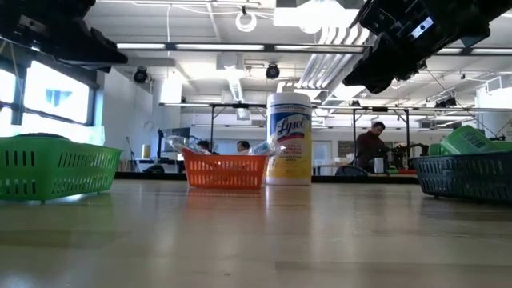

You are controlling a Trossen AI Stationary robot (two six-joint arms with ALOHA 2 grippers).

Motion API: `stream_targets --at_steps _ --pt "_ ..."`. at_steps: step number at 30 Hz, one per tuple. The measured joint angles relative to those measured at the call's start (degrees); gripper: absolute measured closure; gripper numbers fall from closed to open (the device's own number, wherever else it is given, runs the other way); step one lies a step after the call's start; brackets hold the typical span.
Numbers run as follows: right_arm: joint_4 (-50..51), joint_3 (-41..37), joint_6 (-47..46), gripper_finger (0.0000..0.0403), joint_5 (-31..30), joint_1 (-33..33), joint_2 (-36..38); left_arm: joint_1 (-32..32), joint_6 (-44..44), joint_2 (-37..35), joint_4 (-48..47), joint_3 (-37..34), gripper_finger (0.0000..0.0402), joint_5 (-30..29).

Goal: Pick & Place Travel size toiletries
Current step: Return to Home Position

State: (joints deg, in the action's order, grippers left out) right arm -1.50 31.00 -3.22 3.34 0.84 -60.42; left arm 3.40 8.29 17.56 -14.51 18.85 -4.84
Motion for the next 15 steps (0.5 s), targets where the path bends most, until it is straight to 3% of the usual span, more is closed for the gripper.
stream_targets --at_steps 15 --pt "0.0 0.0 -0.2 0.0400 -0.2 0.0 0.0 0.0 -2.7 -15.8 -8.6 0.1 0.0400 0.0"
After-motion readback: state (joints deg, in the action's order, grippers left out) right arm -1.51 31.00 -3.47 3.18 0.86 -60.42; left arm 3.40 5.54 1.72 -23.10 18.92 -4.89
